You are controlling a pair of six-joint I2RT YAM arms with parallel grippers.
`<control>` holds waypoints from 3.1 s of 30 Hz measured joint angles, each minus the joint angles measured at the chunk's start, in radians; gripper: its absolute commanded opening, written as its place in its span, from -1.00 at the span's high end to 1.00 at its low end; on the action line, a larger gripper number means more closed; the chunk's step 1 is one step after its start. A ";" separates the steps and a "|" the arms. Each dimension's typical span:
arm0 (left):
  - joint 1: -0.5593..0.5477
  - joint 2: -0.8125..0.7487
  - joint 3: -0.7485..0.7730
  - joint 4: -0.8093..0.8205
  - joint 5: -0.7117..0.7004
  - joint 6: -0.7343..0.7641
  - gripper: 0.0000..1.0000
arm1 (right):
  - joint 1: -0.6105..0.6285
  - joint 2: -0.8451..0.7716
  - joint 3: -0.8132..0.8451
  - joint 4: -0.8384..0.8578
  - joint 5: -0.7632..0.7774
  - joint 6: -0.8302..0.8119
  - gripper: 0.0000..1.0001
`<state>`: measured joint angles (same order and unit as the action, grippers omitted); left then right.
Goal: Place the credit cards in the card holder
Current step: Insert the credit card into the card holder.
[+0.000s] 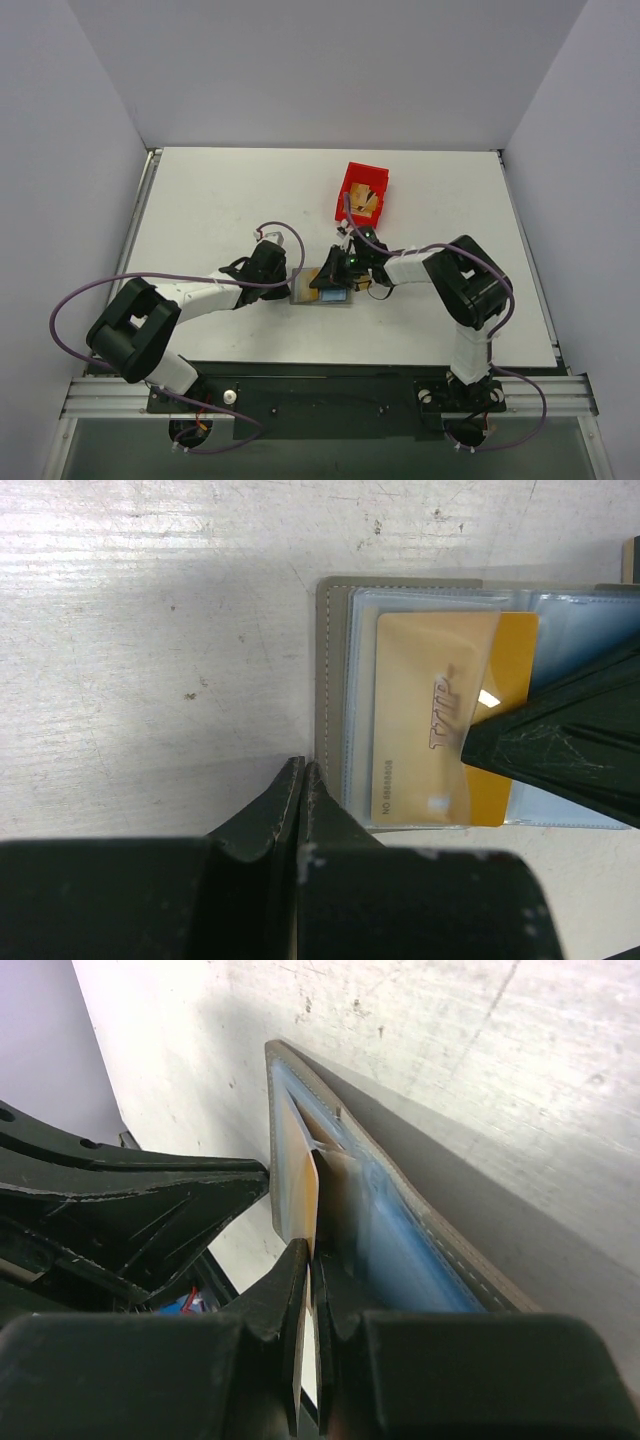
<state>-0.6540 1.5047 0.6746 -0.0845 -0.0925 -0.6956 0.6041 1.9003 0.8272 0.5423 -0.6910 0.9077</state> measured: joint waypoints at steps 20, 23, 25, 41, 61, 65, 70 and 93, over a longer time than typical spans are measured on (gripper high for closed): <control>0.000 0.001 -0.007 0.021 0.027 -0.005 1.00 | 0.025 -0.129 0.139 -0.476 0.192 -0.243 0.30; 0.000 0.002 -0.007 0.023 0.031 -0.006 1.00 | 0.025 -0.137 0.166 -0.546 0.228 -0.274 0.29; 0.000 0.003 -0.007 0.025 0.032 -0.007 1.00 | 0.025 -0.139 0.174 -0.578 0.251 -0.287 0.33; 0.000 0.023 0.003 0.045 0.050 -0.006 1.00 | 0.026 -0.095 0.235 -0.658 0.311 -0.330 1.00; 0.001 0.048 0.023 0.057 0.060 -0.002 1.00 | 0.058 -0.020 0.276 -0.645 0.267 -0.330 1.00; 0.001 0.048 0.023 0.057 0.060 0.000 1.00 | 0.058 -0.020 0.276 -0.640 0.256 -0.334 1.00; 0.001 0.047 0.023 0.056 0.056 0.000 1.00 | 0.058 -0.020 0.276 -0.639 0.249 -0.343 0.92; 0.000 -0.132 0.077 -0.075 -0.034 0.027 1.00 | -0.124 -0.144 0.303 -0.744 0.527 -0.427 0.68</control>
<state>-0.6537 1.3724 0.7513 -0.1593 -0.1268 -0.6685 0.4805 1.7565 1.1305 -0.2020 -0.1638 0.4808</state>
